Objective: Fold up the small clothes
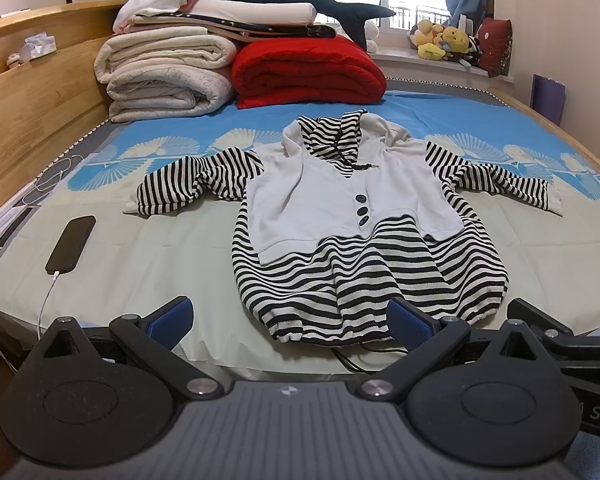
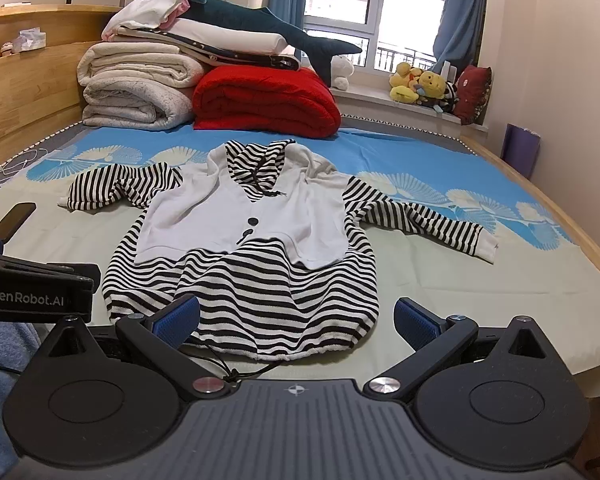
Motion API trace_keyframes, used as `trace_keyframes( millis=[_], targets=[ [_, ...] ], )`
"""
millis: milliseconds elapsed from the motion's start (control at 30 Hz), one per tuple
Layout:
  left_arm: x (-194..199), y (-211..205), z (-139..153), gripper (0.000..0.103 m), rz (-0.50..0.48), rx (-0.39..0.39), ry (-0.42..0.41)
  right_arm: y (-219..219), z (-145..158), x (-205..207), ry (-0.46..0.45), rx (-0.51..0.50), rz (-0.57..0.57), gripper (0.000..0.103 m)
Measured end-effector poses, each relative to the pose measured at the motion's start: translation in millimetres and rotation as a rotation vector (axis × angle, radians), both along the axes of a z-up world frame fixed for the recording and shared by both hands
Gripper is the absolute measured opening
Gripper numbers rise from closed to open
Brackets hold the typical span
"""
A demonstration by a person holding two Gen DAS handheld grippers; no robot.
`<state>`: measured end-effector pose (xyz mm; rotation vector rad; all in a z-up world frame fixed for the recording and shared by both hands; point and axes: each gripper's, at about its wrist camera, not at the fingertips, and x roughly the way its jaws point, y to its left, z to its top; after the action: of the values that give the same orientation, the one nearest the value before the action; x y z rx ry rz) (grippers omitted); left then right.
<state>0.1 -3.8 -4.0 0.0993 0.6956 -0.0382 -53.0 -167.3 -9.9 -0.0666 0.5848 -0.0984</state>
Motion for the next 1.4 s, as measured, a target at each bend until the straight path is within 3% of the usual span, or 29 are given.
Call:
trace_keyframes(
  millis=[1033,1400],
  targets=[
    [5.8,1.8,-2.4,0.103,0.01,0.003,0.014,-1.1,-2.4,8.1,0.031,0.033,-0.001,0.102],
    [40.7,21.0,-33.4,0.103,0.074,0.045,0.07,-24.7,-23.0,35.2,0.073,0.061,-0.035,0.102]
  ],
)
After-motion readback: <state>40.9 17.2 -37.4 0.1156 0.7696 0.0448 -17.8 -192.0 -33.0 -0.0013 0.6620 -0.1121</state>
